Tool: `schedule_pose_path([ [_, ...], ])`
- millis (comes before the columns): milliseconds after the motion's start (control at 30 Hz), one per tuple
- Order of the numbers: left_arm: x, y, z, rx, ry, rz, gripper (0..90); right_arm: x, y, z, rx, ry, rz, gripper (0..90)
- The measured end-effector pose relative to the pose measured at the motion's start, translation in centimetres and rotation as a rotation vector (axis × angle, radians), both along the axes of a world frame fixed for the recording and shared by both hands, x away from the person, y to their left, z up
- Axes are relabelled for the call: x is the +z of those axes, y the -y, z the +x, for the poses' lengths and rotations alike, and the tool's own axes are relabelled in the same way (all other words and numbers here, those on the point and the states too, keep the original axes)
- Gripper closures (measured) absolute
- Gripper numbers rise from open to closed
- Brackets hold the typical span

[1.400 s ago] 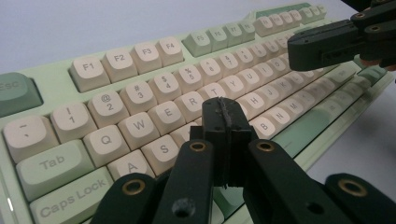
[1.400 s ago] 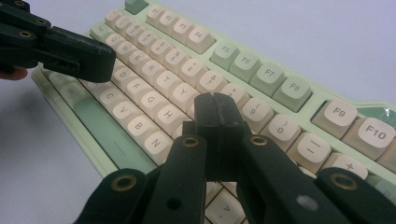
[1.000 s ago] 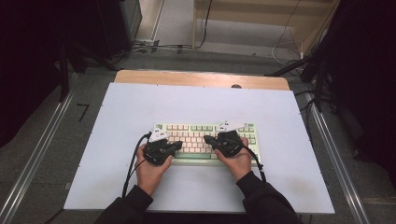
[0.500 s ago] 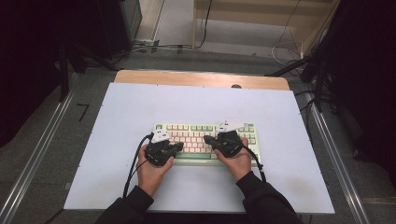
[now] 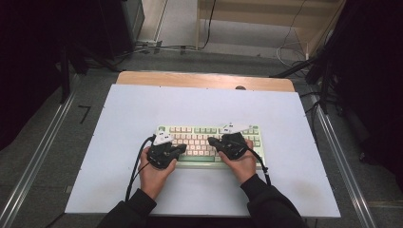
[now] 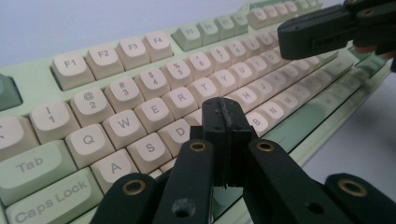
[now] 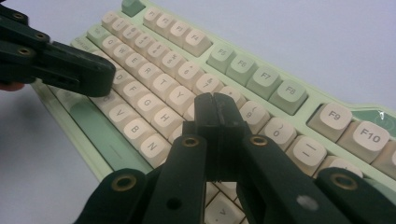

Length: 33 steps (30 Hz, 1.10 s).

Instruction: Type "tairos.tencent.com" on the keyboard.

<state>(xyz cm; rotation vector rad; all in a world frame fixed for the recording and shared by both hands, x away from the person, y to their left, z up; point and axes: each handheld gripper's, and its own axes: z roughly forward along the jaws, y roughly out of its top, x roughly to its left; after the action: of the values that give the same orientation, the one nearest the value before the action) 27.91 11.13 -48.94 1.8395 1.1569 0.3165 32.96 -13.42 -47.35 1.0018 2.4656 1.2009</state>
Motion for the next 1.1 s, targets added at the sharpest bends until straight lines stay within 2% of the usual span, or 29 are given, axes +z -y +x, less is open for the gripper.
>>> schedule_pose_path([
  [300, 0.2, -0.7, 0.1, 0.029, 0.012, -0.027, 90.0, -0.4, 0.0, 0.6, -0.026, -0.001, -0.010, 88.3],
  [867, 0.2, -0.9, 0.2, 0.036, 0.013, -0.026, 90.0, -1.1, 0.2, 1.1, -0.052, -0.016, -0.042, 88.3],
  [933, 0.2, -0.9, 0.2, 0.035, 0.013, -0.027, 90.0, -1.3, 0.2, 1.2, -0.051, -0.025, -0.056, 88.3],
  [1100, 0.3, -1.0, 0.2, 0.038, 0.015, -0.027, 90.0, -1.1, 0.3, 1.1, -0.051, -0.023, -0.043, 88.3],
])
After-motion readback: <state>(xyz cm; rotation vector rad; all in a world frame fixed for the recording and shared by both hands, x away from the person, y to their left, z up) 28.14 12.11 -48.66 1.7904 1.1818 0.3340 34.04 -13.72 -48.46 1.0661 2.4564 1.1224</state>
